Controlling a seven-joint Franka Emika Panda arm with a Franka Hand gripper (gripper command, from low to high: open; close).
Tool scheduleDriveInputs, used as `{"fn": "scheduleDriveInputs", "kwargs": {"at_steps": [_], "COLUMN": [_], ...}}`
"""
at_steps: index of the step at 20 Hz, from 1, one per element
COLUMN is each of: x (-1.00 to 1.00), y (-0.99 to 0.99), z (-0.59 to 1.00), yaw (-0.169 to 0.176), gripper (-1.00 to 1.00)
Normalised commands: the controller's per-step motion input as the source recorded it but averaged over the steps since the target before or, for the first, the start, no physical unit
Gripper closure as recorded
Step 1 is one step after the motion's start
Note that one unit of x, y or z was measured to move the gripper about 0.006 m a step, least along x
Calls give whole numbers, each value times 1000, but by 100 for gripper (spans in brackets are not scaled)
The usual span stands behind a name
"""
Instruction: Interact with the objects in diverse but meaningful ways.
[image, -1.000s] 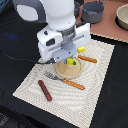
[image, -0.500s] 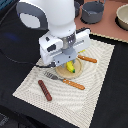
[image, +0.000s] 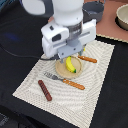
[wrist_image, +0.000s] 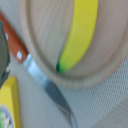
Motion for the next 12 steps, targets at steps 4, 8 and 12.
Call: {"fn": "scheduleDriveInputs", "kwargs": {"at_steps": [4, 8, 12], "x": [-684, -741, -700], "y": [664, 679, 595], "z": [271, 125, 11], "yaw": [0, 0, -27], "gripper": [-100, -100, -100]}}
